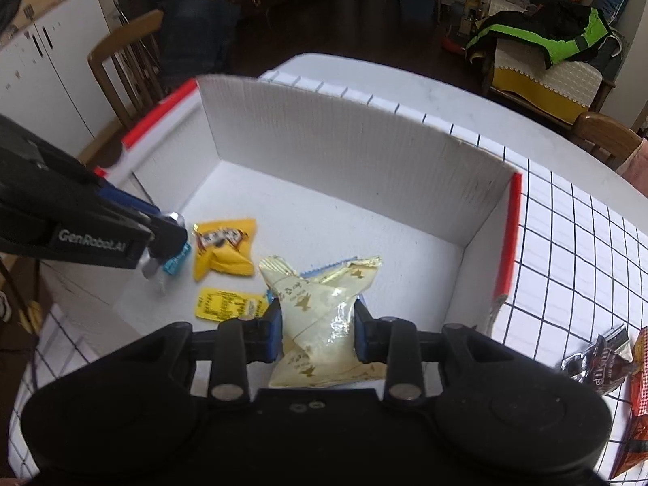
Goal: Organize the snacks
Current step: 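Open the left gripper to drop the chocolate while the right gripper drops the cream bag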
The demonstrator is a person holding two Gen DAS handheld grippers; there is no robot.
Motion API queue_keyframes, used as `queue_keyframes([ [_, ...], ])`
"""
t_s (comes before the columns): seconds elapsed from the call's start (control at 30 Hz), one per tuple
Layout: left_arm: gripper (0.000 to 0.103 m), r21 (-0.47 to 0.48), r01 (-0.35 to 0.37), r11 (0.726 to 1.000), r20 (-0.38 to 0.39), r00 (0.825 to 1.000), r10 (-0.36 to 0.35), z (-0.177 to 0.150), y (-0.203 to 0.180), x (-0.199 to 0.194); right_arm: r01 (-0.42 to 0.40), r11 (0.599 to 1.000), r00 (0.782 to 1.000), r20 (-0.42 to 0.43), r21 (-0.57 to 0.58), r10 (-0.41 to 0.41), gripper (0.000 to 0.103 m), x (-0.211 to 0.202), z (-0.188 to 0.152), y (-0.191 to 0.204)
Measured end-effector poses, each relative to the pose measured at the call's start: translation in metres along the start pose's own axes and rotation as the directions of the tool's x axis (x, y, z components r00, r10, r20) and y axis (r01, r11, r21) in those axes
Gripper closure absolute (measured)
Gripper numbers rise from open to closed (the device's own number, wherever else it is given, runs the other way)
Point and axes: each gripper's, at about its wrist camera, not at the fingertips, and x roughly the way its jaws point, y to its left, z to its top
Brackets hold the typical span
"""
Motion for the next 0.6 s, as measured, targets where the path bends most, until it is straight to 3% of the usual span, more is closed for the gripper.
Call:
queue_keyframes([
  [0.37, 0.077, 0.071, -0.033, 0.997, -0.025, 0.999, 0.035, 0.000, -0.011, 0.005, -0.001, 1.000, 1.000, -0.023, -0.001, 0.001, 0.066, 0.004, -0.003, 0.005],
  [0.6, 0.077, 0.044, -0.036, 0.998, -0.024, 0.999, 0.037, -0.005, -0.007, 0.002, -0.030, 0.999, 1.000, -0.001, 0.033, 0.031, 0.046, -0.005, -0.005, 0.001],
])
